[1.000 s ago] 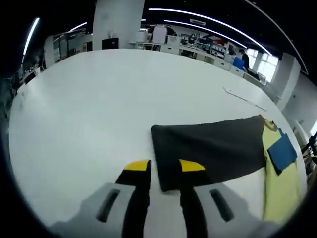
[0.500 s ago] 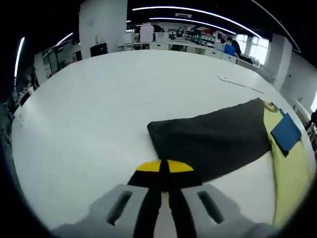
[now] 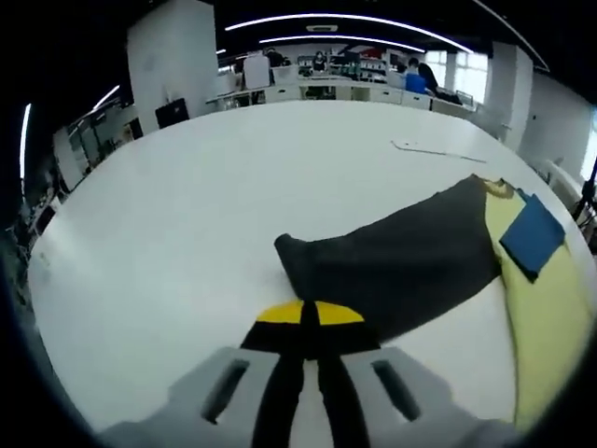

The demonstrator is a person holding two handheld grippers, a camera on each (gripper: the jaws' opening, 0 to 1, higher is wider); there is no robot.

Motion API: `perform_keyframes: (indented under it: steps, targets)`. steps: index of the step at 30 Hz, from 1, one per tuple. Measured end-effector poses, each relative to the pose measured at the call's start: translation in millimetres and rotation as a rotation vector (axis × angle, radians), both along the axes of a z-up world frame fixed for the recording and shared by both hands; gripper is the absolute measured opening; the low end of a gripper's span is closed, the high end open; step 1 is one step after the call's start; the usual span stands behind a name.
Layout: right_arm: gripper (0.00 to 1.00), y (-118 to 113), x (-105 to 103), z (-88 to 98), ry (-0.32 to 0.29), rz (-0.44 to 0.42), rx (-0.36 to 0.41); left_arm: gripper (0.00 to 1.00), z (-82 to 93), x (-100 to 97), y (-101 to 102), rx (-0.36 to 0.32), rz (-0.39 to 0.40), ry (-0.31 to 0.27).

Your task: Fold the garment on the visible template until the final outline fits inside the template.

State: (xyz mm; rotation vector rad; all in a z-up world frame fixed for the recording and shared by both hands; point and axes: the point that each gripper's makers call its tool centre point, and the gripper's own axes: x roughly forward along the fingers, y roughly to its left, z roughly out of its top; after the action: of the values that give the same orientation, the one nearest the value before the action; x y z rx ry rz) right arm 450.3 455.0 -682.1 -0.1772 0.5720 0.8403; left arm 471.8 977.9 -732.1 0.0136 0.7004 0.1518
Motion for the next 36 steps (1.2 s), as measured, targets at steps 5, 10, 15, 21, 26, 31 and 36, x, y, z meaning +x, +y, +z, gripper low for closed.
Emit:
perform_keyframes:
  steps: [5, 10, 15, 21, 26, 31, 36]
  targets:
    - [1.0, 2.3, -1.4, 0.1, 0.004, 0.005, 0.005, 0.0, 12.9, 12.1, -12.3, 0.019, -0.05, -0.012]
    - [1.0, 5.7, -2.6, -1.4, 0.008, 0.017, -0.012, 0.0, 26.4, 26.1, -27.3, 0.012, -0.097, -0.039]
    - [1.0, 11.2, -2.9, 3.0, -0.002, 0.016, 0.011, 0.0, 35.5, 39.0, -42.4, -0.026, -0.121, -0.044]
    - [1.0, 12.2, -5.0, 2.2, 0.0, 0.029, 0.014, 0.0, 47.4, 50.9, -56.9, -0.022, -0.145, -0.055]
    - [1.0, 11.9, -7.3, 2.4, 0.002, 0.032, 0.019, 0.0, 58.4, 62.2, -76.8, -0.019, -0.195, -0.077]
    - [1.0, 11.4, -8.9, 2.0, 0.009, 0.037, 0.021, 0.0, 70.8, 75.0, -99.1, -0.024, -0.249, -0.104]
    - [1.0, 11.1, -10.3, 1.6, 0.01, 0.036, 0.019, 0.0, 78.5, 86.2, -124.7, -0.015, -0.304, -0.111]
